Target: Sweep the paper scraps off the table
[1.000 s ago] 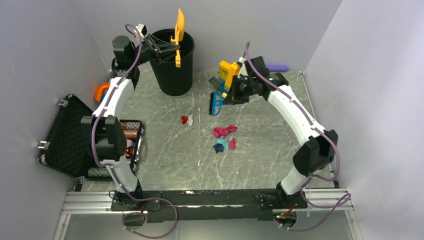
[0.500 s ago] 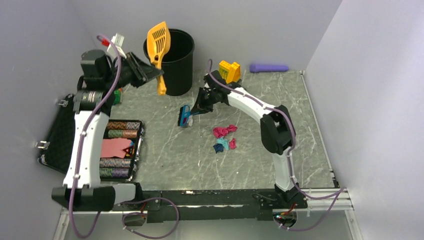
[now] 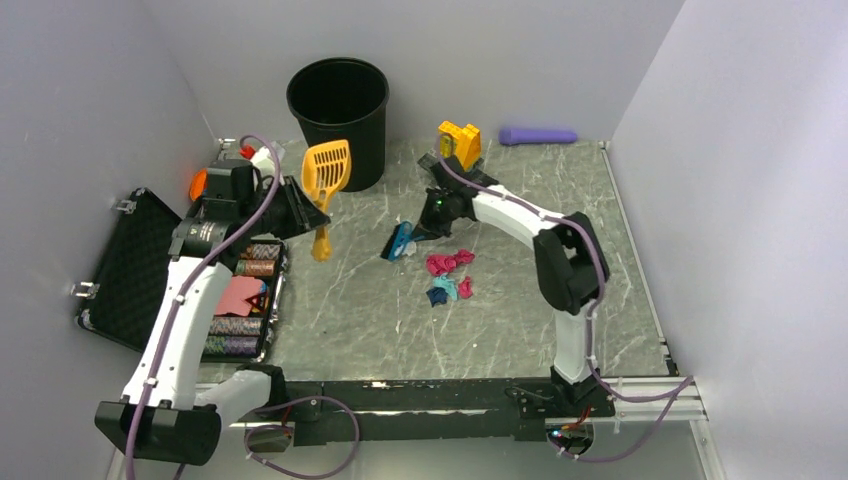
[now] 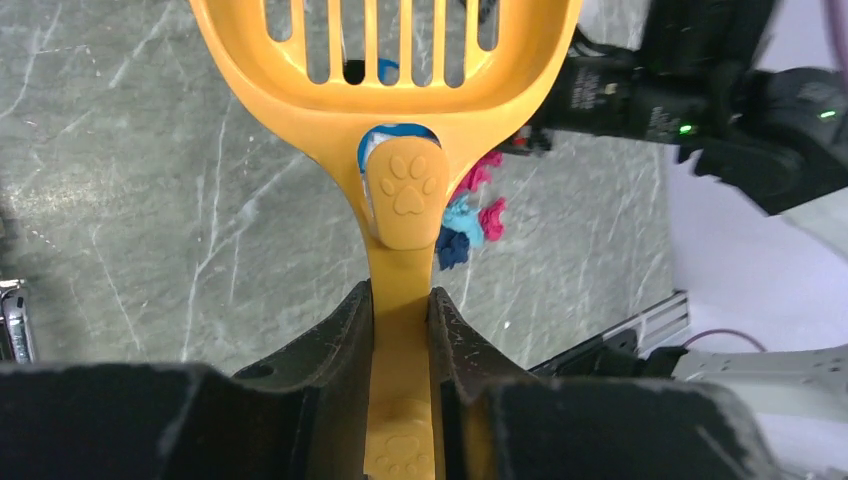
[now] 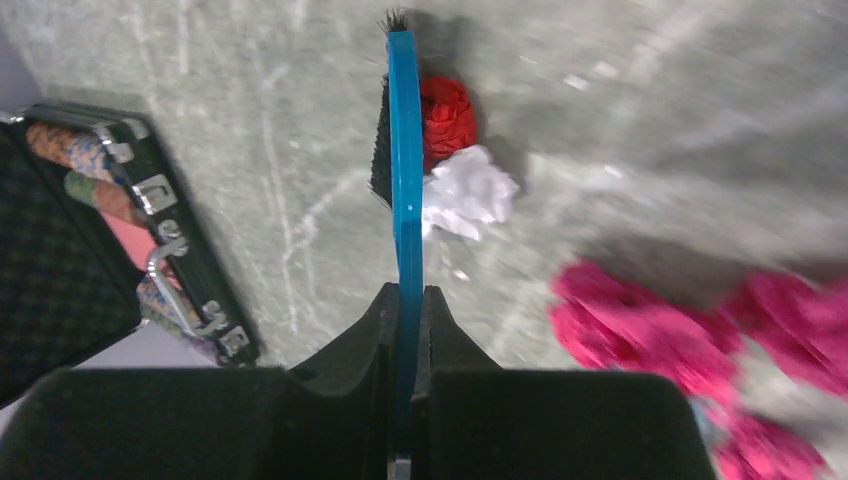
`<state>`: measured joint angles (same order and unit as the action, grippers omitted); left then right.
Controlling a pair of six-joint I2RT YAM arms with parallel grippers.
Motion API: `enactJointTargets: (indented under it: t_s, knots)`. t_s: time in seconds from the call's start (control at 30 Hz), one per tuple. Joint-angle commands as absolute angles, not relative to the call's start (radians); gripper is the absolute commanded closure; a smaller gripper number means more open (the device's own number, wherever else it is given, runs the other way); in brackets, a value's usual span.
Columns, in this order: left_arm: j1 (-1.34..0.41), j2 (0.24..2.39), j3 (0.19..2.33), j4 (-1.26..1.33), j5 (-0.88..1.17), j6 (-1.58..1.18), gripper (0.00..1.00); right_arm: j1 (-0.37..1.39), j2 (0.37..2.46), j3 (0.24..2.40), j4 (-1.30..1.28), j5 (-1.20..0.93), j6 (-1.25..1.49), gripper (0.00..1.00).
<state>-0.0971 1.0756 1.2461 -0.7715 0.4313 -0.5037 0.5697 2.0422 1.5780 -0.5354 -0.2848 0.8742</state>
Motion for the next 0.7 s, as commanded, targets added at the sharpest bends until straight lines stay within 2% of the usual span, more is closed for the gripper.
enactJointTargets:
  t_s: [0.0, 0.23, 0.5, 0.67]
  knots:
    - [-0.193, 1.056, 1.260, -0.776, 0.341, -0.415, 1.00, 0.527, 1.862, 1.415, -0.599, -0.188, 0.817, 1.00]
    - [-0.379, 1.150, 1.264, -0.739, 0.276, -0.412, 1.00, 0.471, 1.698, 1.317, -0.652, -0.189, 0.719, 1.00]
    - [-0.484, 1.280, 1.320, -0.865, 0.150, -0.328, 1.00, 0.388, 1.742, 1.570, -0.828, -0.271, 0.495, 1.00]
    - [-0.510, 1.284, 1.281, -0.866, 0.134, -0.318, 1.00, 0.374, 1.719, 1.597, -0.863, -0.431, 0.332, 1.00]
